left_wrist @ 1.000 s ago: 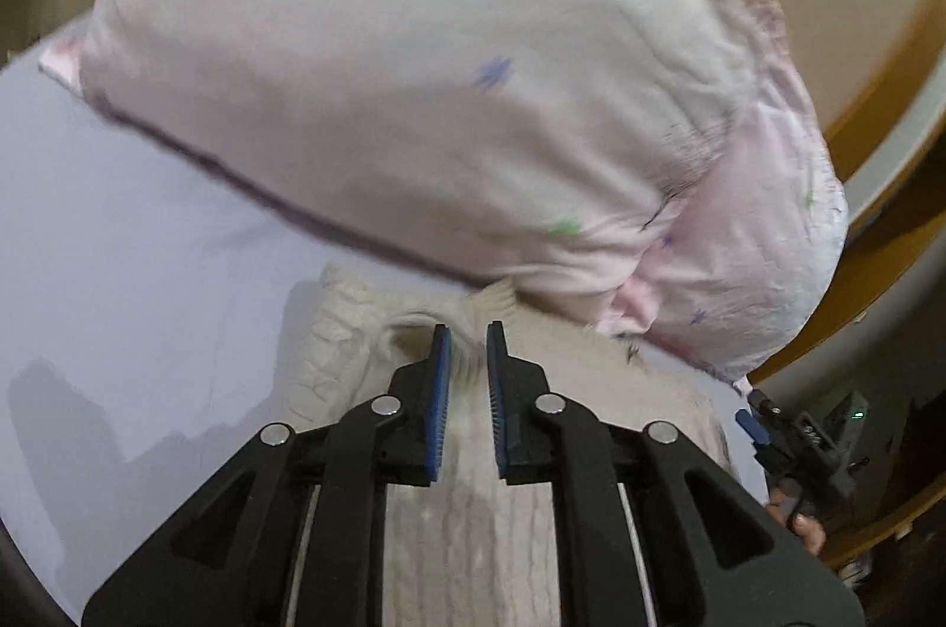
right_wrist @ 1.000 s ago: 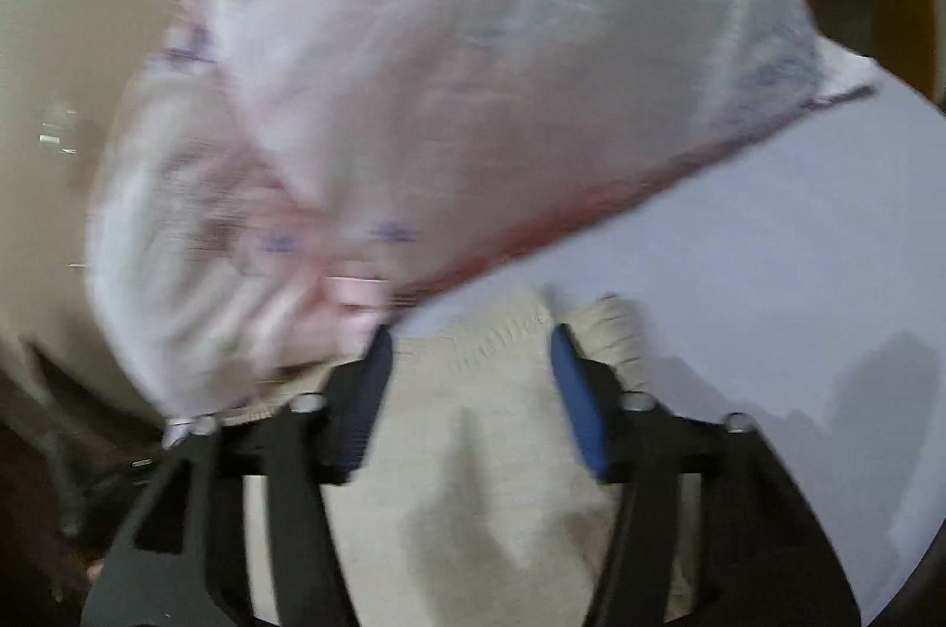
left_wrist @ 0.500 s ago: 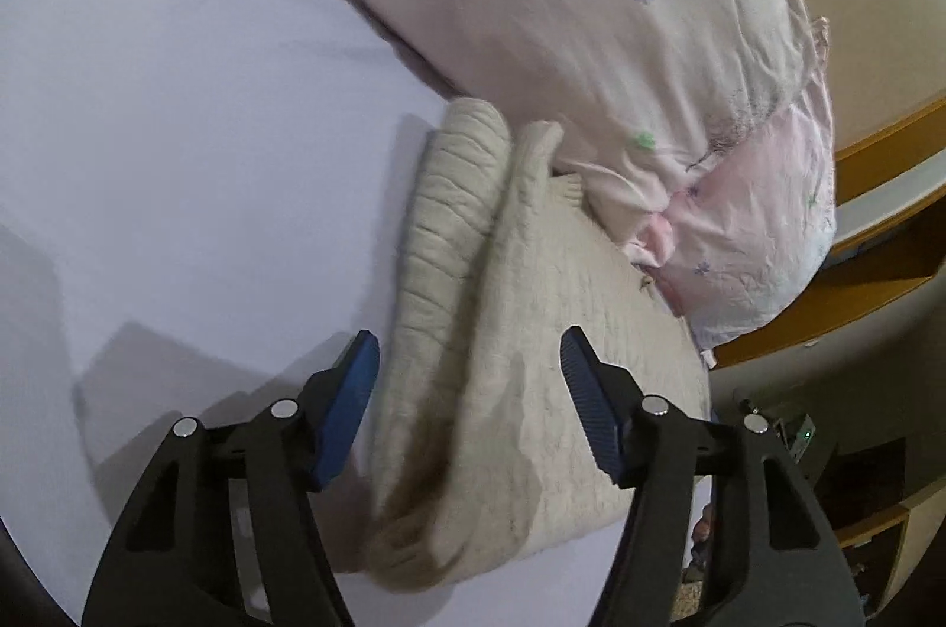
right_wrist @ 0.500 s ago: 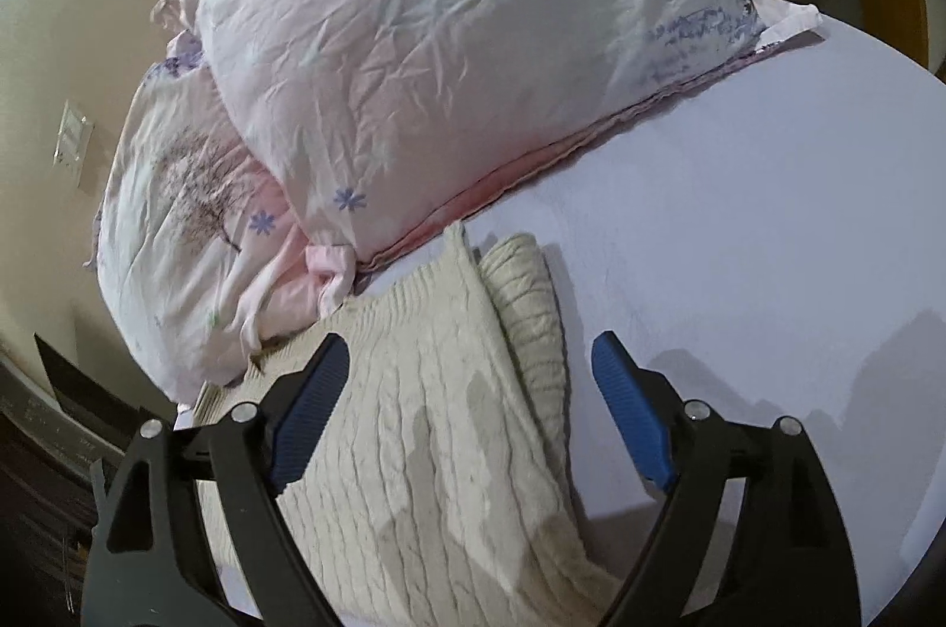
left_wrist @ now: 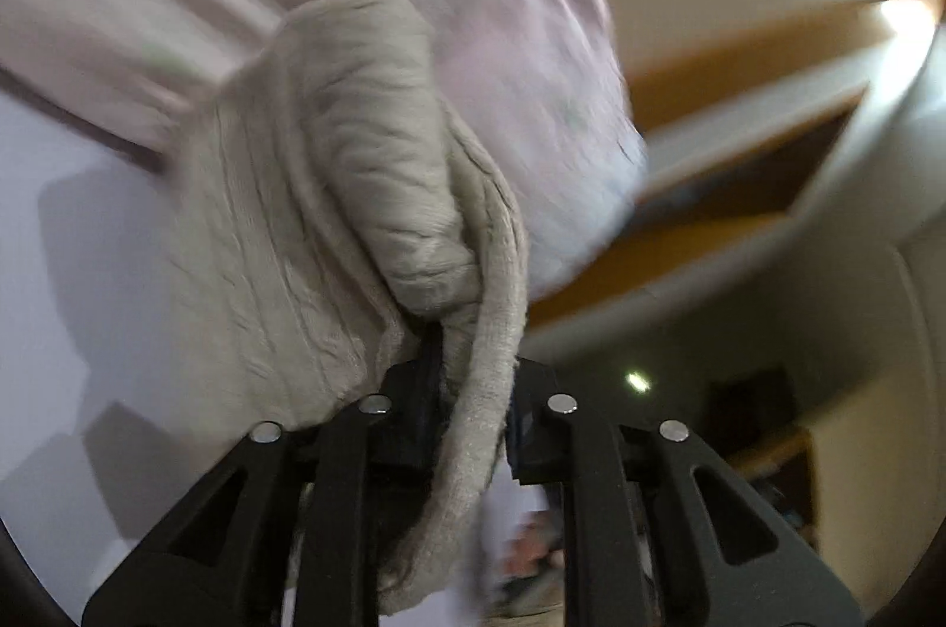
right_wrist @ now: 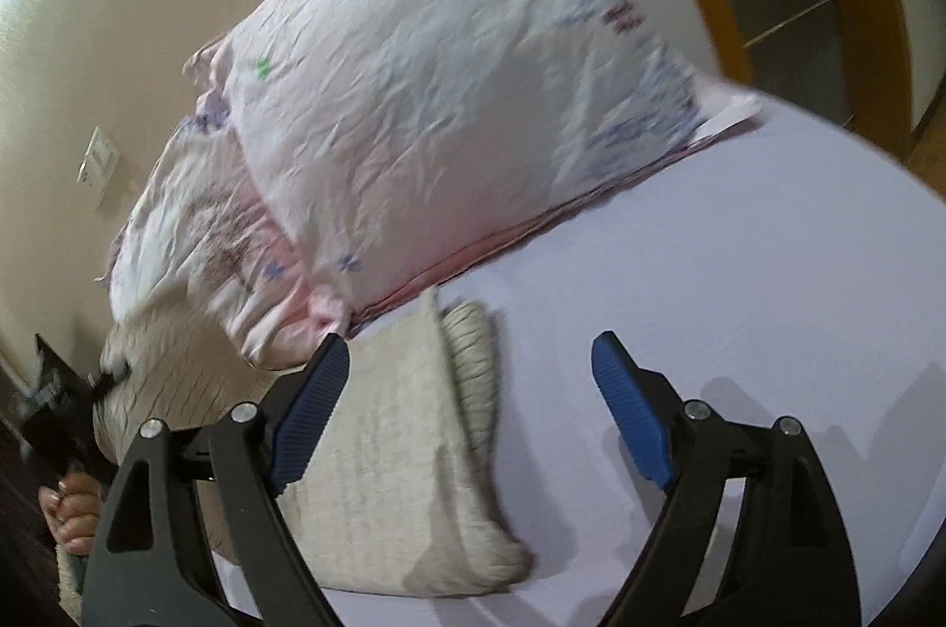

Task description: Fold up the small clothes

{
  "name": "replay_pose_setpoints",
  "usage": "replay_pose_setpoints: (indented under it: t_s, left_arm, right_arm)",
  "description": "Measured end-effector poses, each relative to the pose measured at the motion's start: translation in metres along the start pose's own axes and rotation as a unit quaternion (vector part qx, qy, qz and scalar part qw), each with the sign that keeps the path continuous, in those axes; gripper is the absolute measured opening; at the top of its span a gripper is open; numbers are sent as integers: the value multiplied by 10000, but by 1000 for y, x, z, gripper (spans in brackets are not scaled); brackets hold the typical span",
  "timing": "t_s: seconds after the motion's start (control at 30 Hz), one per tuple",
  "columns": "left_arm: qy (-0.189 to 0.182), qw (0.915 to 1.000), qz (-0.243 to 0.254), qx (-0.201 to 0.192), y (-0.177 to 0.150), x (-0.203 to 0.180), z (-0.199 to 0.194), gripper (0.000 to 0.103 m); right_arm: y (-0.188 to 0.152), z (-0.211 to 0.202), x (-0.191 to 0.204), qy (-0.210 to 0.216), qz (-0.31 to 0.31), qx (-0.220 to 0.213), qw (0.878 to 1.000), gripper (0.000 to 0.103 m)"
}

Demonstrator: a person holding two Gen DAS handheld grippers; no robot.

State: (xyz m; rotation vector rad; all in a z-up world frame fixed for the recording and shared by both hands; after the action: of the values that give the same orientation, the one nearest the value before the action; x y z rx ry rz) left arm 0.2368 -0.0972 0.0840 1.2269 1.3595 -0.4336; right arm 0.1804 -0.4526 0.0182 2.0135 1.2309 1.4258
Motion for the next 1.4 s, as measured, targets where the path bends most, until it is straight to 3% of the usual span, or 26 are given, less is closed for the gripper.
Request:
replay_pose_setpoints:
  t_s: [0.03, 0.07, 0.13, 0.2, 0.23, 0.27, 0.3, 0.33, 0.43, 0.57, 0.7, 0.87, 0.9, 0.93, 1.03, 1.13, 1.23, 1.3, 1.33, 1.4]
  left_arm:
    - [-145, 9995, -94, 266, -8, -4, 28, 36]
    - [-405, 9959, -381, 718, -20, -4, 63, 36]
    - [-827, 9840, -978, 1241, -38, 0, 94, 36]
    - [-1036, 9833, -741, 1297, -41, -8, 89, 36]
    - [-970, 9885, -340, 1107, -36, -12, 75, 37]
    - [-819, 9927, -82, 884, -30, -13, 61, 49]
    - [-527, 9969, 162, 564, -21, -8, 41, 67]
    - [-148, 9989, 345, 281, -14, 0, 25, 73]
    - [1107, 9912, 721, -86, -3, 35, -11, 74]
    - [1779, 9825, 538, 87, -9, 80, -20, 78]
    - [1809, 9816, 283, 539, -26, 107, 0, 78]
    - [1620, 9848, 222, 591, -39, 108, 21, 82]
    - [1647, 9843, 316, 551, -40, 107, 24, 80]
    - [1676, 9837, 374, 530, -40, 105, 27, 70]
    - [1703, 9816, 726, 480, -38, 99, 15, 49]
    - [1673, 9779, 1219, 285, -32, 80, -15, 44]
    - [2099, 9587, 1915, -100, -18, 74, -55, 48]
    - [2562, 9459, 1988, -57, -13, 89, -63, 52]
    - [2815, 9389, 1980, 3, -12, 98, -66, 54]
    - [2970, 9363, 1873, -47, -15, 108, -76, 57]
  right_arm:
    - [1, -2, -6, -57, 57, -8, 10000, 84]
    - [3, -4, -11, -108, 131, 1, 9999, 84]
    - [6, -7, -24, -213, 288, 95, 9993, 84]
    - [10, -10, -34, -146, 372, 224, 9989, 85]
    - [11, -8, -35, -87, 379, 306, 9988, 89]
    - [12, -3, -34, 35, 403, 450, 9982, 91]
    - [12, 3, -32, 189, 450, 626, 9968, 92]
    - [9, 13, -29, 395, 531, 887, 9939, 92]
    - [-4, 45, -12, 732, 692, 1629, 9815, 92]
    - [-9, 75, 13, 507, 182, 1813, 9819, 92]
    - [-28, 115, 18, 661, 700, 2677, 9587, 92]
    - [-41, 121, 30, 871, 668, 2784, 9542, 91]
    - [-45, 120, 33, 919, 621, 2727, 9557, 68]
    - [-54, 120, 35, 897, 587, 2829, 9531, 49]
    - [-60, 111, 48, 978, 398, 2558, 9609, 39]
    - [-66, 100, 78, 1405, 138, 2455, 9591, 36]
    - [-84, 105, 115, 1665, -241, 2462, 9545, 38]
    - [-96, 118, 125, 1348, -472, 2566, 9559, 46]
    - [-100, 123, 124, 1082, -543, 2571, 9588, 58]
    - [-91, 113, 120, 660, -523, 2072, 9747, 64]
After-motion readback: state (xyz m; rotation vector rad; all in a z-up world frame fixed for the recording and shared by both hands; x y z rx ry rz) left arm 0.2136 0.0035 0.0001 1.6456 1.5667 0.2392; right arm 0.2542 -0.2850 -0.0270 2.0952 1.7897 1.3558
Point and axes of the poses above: each gripper's, at about its wrist camera, not at the fingertips, and z roughly the way its jaws point, x to its left, y to its top, the point moved 5 cm from there along z, roughly the way its jaws point, and after that the axes turned 5 degrees about -x, right-handed, at the moved point
